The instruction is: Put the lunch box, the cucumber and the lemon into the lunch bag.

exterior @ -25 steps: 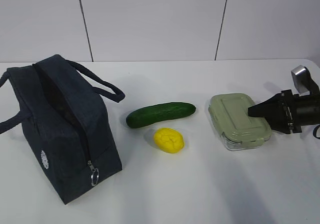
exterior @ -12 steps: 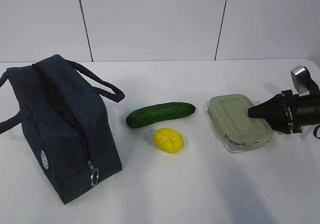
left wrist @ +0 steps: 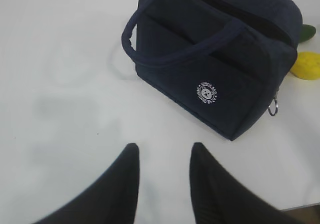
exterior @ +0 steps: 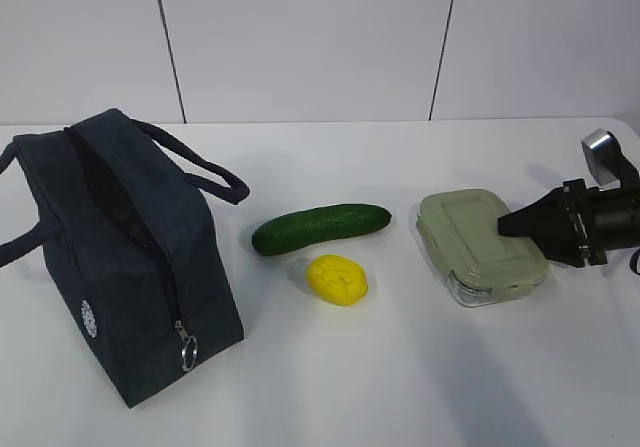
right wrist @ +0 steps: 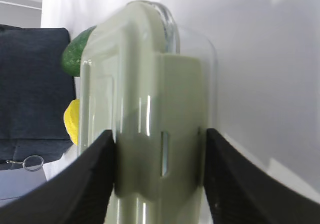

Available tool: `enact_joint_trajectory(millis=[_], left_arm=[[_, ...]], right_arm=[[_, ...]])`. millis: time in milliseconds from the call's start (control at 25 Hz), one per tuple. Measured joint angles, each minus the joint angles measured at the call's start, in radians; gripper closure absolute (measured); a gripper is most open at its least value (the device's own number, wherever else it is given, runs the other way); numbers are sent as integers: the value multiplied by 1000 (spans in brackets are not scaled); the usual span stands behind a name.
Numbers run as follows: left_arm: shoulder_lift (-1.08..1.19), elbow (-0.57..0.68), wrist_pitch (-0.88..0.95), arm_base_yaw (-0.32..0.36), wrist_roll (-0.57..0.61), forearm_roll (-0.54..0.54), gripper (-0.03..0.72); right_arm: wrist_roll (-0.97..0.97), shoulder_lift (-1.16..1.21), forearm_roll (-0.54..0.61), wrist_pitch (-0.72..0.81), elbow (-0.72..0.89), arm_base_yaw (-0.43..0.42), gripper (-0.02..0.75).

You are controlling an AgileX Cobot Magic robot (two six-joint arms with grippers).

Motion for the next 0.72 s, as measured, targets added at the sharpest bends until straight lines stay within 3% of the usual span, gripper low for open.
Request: enact_joint_trajectory(millis=[720], left_arm=[[0, 0, 0, 0, 0, 0, 445]], right_arm=[[114, -18, -38, -8, 0, 2, 349]])
